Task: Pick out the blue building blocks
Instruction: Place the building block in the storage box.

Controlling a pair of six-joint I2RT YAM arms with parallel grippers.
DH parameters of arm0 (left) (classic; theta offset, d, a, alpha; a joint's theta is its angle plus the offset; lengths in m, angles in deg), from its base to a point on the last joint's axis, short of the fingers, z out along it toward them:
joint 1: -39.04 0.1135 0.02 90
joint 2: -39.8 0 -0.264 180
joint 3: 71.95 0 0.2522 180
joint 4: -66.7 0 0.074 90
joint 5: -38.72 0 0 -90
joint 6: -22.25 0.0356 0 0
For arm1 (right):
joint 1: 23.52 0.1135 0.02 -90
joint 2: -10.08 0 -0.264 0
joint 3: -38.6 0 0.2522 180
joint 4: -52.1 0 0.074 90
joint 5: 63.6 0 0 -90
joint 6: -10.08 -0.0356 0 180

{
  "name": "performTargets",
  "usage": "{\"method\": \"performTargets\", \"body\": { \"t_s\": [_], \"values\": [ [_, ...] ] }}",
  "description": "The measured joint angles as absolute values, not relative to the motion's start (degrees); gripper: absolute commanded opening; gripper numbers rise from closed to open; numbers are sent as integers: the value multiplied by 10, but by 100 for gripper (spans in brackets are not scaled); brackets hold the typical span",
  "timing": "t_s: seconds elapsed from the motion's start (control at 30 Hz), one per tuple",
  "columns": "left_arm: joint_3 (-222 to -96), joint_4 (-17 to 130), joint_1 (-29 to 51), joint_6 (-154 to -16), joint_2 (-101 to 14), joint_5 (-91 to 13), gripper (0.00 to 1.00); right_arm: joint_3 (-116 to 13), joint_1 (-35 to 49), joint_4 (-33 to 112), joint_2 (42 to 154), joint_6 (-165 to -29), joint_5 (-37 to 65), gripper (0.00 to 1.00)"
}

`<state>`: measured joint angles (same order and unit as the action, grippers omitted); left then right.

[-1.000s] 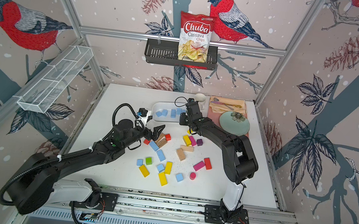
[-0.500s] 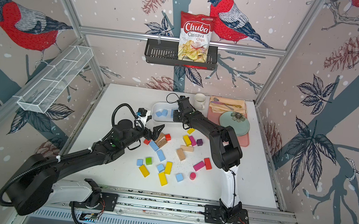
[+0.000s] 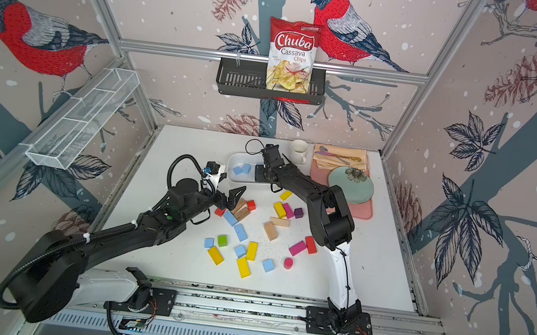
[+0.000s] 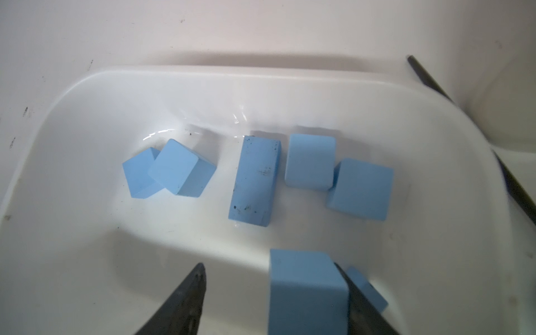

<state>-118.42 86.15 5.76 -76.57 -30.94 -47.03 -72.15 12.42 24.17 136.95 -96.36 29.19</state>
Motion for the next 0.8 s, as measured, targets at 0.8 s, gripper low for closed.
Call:
{"method": "performTargets", "body": {
  "t_s": [0.8],
  "values": [
    [-1187, 856, 58, -768, -312, -475, 99, -784, 124, 211, 1427, -952, 263, 99]
  ]
}}
